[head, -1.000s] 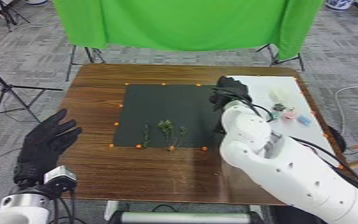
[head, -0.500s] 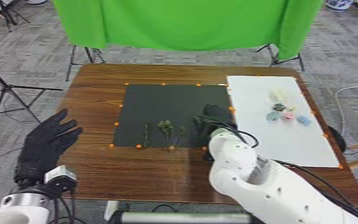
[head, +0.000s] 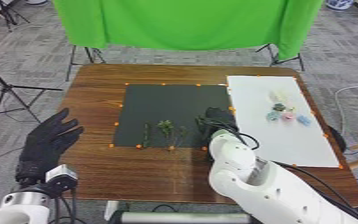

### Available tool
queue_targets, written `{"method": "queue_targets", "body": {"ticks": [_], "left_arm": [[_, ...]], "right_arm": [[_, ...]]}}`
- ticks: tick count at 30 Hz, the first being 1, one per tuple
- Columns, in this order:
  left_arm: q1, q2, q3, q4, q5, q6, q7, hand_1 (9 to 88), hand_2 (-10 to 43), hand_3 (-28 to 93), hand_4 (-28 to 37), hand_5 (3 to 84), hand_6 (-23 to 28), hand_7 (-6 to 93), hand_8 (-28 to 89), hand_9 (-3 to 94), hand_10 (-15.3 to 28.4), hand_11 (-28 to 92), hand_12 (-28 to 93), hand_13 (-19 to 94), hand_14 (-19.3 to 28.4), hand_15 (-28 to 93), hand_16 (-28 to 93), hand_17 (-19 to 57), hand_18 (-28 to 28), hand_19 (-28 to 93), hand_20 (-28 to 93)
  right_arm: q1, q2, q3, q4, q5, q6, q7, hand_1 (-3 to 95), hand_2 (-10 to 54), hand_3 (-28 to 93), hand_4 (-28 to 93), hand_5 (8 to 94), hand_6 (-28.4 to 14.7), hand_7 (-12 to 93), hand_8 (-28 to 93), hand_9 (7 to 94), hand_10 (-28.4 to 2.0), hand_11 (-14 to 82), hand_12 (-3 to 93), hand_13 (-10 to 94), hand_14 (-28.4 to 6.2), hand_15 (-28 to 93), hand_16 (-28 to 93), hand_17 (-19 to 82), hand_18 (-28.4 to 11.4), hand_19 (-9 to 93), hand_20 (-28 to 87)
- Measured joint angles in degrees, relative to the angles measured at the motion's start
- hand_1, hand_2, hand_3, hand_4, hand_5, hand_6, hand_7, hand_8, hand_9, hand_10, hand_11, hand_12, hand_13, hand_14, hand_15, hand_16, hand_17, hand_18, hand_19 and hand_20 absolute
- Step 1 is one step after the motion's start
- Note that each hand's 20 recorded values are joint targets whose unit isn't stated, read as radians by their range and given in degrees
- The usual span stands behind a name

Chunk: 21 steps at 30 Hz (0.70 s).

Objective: Arrange flowers

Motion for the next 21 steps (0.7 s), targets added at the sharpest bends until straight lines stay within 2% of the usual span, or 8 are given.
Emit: {"method": "queue_targets", "body": {"ticks": [21], "left_arm": [[0.05,-0.04,0.02,0.00,0.02,0.02,-0.02,24.6,8.2,81,-20.7,36.2,9.9,14.8,-10,34.3,20.6,28,9,25,26.5,49,-10,-8.0,22.9,62,-6]], "right_arm": [[1.12,-0.47,-0.21,1.09,0.79,-0.97,1.17,38.5,-9.5,81,-26,89.4,-3.5,22,9,87.0,-14.9,48.7,21.0,82,-10.9,78,17,44,-28.4,93,51]]}}
